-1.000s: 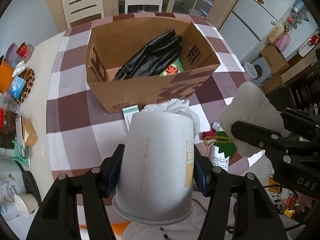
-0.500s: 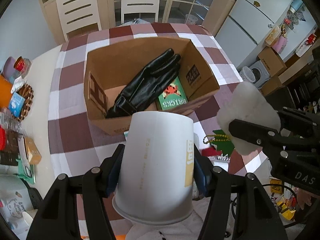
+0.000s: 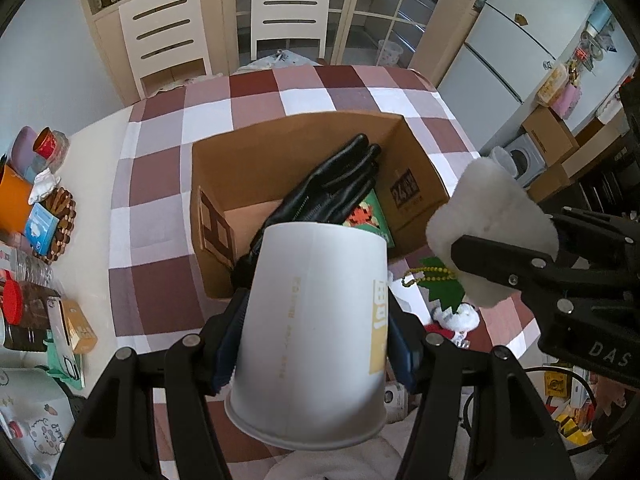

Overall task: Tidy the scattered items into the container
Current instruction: 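Lower plush into cardboard box with right tool while left holds cup above box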

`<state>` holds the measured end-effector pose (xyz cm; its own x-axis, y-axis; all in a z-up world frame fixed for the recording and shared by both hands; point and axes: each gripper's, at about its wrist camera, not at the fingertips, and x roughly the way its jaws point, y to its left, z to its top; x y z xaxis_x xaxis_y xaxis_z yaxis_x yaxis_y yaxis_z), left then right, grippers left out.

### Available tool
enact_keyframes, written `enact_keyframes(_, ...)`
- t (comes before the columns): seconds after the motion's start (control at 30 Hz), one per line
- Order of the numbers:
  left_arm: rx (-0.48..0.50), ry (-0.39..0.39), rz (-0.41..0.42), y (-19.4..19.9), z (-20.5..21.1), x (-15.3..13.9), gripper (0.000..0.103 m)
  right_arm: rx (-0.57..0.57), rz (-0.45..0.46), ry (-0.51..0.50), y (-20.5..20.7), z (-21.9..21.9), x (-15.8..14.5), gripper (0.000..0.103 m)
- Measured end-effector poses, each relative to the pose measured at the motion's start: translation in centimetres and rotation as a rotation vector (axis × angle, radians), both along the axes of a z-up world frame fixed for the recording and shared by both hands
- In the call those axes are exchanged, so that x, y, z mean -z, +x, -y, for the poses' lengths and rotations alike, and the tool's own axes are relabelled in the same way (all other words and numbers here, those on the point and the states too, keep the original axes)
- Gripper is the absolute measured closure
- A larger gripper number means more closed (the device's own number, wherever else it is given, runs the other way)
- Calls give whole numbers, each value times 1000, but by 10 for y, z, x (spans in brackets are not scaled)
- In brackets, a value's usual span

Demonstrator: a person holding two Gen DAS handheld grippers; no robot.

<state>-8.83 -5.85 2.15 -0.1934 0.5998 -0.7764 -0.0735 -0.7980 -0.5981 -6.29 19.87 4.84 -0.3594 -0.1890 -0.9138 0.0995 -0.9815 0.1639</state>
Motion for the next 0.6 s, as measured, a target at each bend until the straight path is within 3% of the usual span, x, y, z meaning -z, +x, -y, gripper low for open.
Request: enact_keyframes(0.6,-38,4,34,-49,0,23,40,70,22,7,-45,-13,12,64)
